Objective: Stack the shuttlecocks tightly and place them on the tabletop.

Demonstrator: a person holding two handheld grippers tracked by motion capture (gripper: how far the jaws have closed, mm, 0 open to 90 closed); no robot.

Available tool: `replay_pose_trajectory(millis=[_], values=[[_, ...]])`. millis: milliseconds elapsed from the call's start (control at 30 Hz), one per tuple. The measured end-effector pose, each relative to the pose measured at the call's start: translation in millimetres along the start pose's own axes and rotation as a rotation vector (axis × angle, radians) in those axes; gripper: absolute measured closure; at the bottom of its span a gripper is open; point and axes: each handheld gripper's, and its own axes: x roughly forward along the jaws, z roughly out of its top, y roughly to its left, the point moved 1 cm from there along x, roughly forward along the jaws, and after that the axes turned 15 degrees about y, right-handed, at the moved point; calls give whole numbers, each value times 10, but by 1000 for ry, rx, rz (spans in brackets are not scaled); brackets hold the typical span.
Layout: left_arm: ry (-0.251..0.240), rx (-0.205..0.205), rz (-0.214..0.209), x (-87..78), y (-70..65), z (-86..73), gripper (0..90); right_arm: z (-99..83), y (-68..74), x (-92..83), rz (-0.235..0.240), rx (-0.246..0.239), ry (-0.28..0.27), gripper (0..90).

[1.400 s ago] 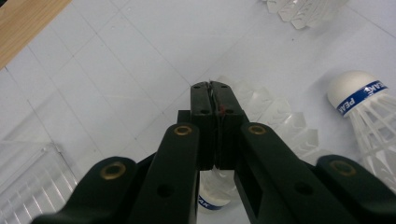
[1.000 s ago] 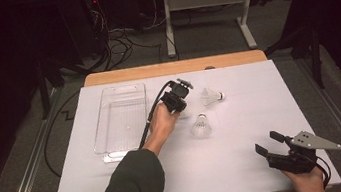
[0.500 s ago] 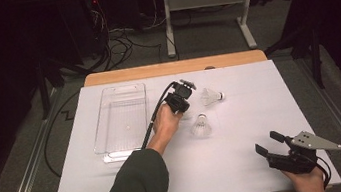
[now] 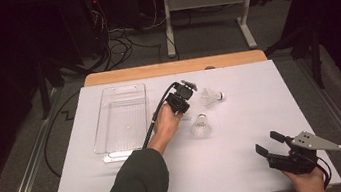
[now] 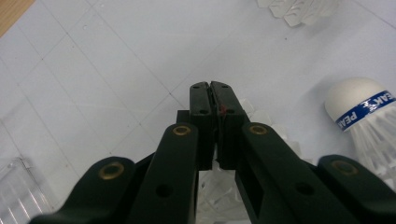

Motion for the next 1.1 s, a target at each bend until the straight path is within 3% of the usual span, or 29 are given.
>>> replay_pose_trajectory(millis=[233,567,1100], values=[[-14,-33,-52,-24,58,-17,784,1,1,1,-3,-4,1,265],[-28,-60,-81,-67,89,-24,589,2,2,2,-4,-3,1,265],[-64,-75,-116,-147,98,-42,517,2,2,2,-4,-3,1,265]])
